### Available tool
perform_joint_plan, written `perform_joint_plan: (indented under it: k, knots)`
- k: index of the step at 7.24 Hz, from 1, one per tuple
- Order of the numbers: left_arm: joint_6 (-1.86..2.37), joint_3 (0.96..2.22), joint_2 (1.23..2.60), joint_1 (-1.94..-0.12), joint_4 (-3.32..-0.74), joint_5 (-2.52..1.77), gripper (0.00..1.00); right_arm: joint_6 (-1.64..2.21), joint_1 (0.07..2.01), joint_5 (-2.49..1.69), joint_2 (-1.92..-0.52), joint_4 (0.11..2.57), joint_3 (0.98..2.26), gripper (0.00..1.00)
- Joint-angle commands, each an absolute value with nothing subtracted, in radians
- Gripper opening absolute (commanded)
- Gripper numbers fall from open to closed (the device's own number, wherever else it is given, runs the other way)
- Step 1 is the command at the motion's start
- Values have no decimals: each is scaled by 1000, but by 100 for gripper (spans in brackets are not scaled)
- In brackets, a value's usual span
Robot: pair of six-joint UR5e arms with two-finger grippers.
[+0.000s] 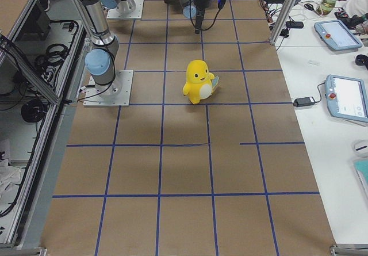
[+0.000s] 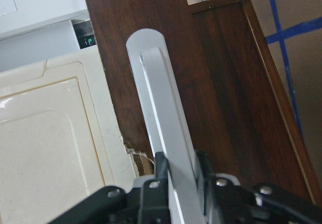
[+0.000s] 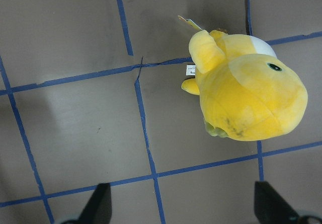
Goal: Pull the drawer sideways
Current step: 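Open the left gripper and lift it off the handle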
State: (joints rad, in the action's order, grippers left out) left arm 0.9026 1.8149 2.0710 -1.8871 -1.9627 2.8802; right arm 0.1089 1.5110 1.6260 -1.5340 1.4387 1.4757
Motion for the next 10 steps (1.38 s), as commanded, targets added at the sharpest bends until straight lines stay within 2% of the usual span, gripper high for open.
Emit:
perform_joint_plan:
  k: [1,3,5,7,8,10]
  knots:
    - [905,1812,2062,-1890,-1959,2876,100,109,1509,1626,-1534,1439,1476,100]
    - [894,1787,2021,-1925,-1956,2862,100,109,1511,1626,-1534,1439,1476,100]
    - [746,1694,1952,-1948,-1951,2696,98,109,1511,1626,-1534,1439,1476,100]
    - [569,1573,1860,-1937,-1854,2343,98,109,1511,1626,-1534,1437,1476,100]
    - [476,1559,1808,-1927,-1742,2178,98,109,1509,1626,-1534,1437,1476,100]
    - [314,1557,1677,-1844,-1710,1936,98,109,1511,1626,-1534,1439,1476,100]
